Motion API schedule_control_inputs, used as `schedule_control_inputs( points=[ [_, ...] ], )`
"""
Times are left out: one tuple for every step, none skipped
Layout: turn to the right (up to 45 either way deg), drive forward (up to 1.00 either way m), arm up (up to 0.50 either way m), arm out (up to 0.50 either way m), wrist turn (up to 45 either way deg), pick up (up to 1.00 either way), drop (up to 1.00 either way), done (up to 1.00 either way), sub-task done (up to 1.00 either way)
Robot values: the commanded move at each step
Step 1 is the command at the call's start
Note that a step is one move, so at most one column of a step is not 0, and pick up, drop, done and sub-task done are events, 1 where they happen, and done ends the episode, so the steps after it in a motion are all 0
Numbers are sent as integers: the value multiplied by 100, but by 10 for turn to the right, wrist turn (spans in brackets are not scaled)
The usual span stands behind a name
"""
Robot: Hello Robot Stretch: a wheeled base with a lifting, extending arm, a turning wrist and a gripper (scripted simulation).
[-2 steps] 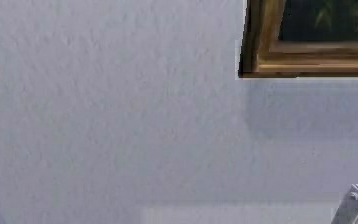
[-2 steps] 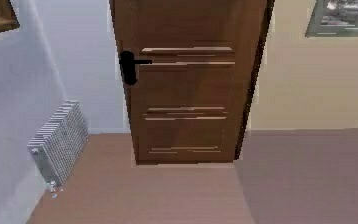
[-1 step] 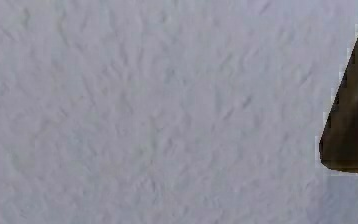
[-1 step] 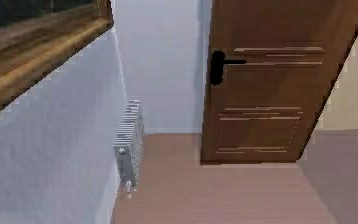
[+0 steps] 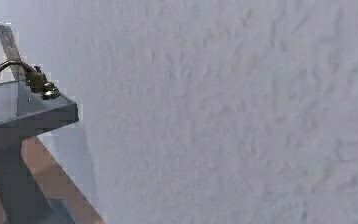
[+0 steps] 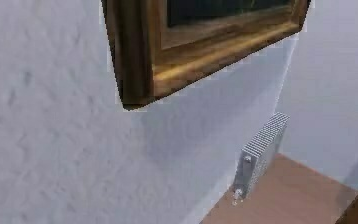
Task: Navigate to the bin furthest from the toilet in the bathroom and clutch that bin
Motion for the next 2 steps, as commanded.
schedule_control_inputs(
  points=[
    [-450, 0, 0, 0, 0, 0, 0, 0, 0],
    [0, 30, 0, 0, 0, 0, 0, 0, 0]
  ],
)
